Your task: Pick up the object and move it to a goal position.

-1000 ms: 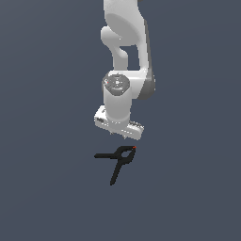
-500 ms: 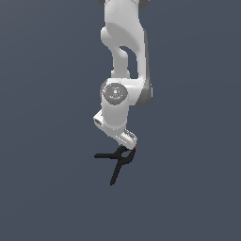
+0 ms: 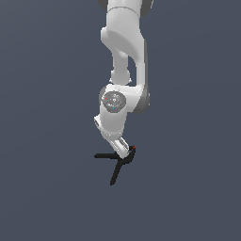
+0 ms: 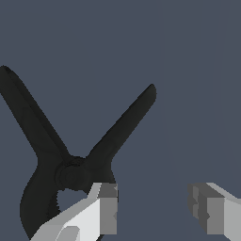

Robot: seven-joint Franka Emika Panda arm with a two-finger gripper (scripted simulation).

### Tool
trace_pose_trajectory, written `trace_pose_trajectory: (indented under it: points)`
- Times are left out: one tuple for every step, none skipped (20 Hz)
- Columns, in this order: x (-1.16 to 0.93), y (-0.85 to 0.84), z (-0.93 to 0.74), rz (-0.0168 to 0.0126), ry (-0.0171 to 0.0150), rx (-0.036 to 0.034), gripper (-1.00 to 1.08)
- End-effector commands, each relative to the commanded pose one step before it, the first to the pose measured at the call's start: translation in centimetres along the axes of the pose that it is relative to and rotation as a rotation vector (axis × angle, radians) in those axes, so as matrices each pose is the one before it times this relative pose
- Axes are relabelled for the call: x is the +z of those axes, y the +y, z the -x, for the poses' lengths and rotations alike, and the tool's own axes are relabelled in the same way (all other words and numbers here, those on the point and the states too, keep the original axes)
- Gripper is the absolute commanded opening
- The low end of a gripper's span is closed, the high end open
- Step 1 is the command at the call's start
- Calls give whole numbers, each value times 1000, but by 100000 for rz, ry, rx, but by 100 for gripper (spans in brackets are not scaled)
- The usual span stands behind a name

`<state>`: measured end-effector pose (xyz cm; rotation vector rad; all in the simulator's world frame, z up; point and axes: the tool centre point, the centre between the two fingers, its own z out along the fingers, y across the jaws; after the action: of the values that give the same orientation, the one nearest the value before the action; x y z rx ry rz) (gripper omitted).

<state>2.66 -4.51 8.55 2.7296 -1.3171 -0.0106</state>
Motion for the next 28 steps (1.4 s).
trace_pose_trajectory:
  points:
    - [453, -3, -526, 758, 1237, 6767, 28]
    - [177, -16, -202, 279, 512, 2629, 28]
    - [175, -22, -200, 267, 528, 2621, 28]
    - [172, -27, -198, 254, 545, 2614, 28]
    - [170, -33, -196, 239, 560, 2607, 28]
    - [168, -39, -194, 225, 576, 2600, 28]
    - [165, -45, -191, 209, 590, 2592, 28]
    - [163, -50, -189, 193, 605, 2586, 28]
    - [160, -56, -187, 176, 618, 2578, 28]
    - [158, -62, -183, 158, 632, 2570, 28]
    - [155, -67, -180, 139, 644, 2563, 28]
    - [152, -73, -177, 120, 656, 2555, 28]
    - [150, -78, -173, 101, 668, 2547, 28]
    - [147, -84, -170, 80, 678, 2540, 28]
    - [144, -89, -166, 59, 688, 2532, 28]
    - [140, -93, -160, 38, 692, 2504, 28]
    - [131, -94, -149, 16, 668, 2382, 28]
    - [121, -92, -138, -4, 638, 2247, 28]
    - [112, -91, -126, -20, 607, 2112, 28]
    - [103, -88, -115, -34, 574, 1979, 28]
    - [95, -85, -105, -45, 541, 1847, 28]
    - [86, -82, -96, -54, 506, 1716, 28]
    - [79, -78, -86, -60, 470, 1585, 28]
    - [71, -73, -78, -64, 434, 1456, 28]
    - [64, -68, -69, -66, 397, 1326, 28]
    - [57, -62, -61, -66, 360, 1199, 28]
    - [50, -57, -53, -64, 323, 1070, 28]
    - [44, -51, -46, -60, 285, 942, 28]
